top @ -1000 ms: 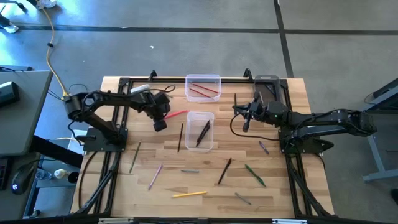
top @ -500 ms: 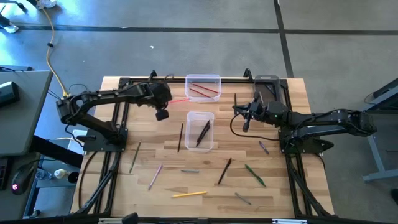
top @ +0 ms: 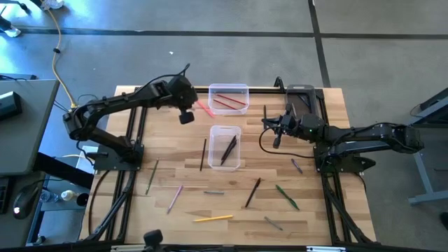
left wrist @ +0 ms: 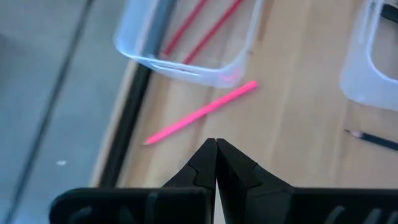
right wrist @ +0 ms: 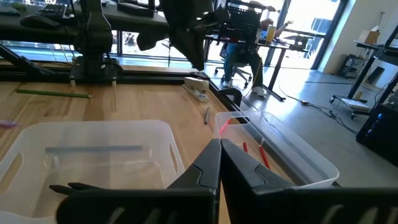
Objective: Sort crayons/erasers/pens/pencils in bins
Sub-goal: Put the pink color pencil into the top transparent bin
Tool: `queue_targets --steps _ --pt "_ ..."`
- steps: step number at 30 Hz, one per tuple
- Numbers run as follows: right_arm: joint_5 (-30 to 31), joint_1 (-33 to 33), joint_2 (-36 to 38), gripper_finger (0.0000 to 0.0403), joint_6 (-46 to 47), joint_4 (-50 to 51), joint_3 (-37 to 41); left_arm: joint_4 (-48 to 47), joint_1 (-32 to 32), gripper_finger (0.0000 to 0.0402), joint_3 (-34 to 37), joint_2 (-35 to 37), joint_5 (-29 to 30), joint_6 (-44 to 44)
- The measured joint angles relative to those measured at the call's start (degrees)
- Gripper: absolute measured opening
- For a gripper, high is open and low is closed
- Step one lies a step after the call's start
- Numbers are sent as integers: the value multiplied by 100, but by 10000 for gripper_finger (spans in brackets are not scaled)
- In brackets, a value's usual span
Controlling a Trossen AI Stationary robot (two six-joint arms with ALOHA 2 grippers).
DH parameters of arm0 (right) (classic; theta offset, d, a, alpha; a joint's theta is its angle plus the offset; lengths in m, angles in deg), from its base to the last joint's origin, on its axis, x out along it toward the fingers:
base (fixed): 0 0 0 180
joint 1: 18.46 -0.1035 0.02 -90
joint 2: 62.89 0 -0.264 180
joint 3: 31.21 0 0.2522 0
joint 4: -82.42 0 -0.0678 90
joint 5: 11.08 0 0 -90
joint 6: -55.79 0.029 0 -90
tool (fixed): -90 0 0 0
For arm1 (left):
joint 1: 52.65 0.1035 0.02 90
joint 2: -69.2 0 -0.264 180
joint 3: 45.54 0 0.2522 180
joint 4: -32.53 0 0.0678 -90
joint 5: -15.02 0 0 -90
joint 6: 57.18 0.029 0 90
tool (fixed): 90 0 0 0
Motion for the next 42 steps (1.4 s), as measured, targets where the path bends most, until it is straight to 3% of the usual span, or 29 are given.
queue_targets --steps 3,13,20,26,42 --pt "0 0 1 0 1 2 0 61 206 0 113 -118 -392 -35" --pt "-2 0 0 0 2 0 0 987 932 0 24 -1225 -952 1467" --pt "-1 0 1 0 2 -83 0 1537 1166 0 -628 -2492 -958 1949" --pt "-1 0 0 0 3 -85 0 1231 1164 0 -1220 -3202 -849 2338" --pt "0 0 0 0 2 -48 0 199 1070 0 -1305 -3334 -816 2593"
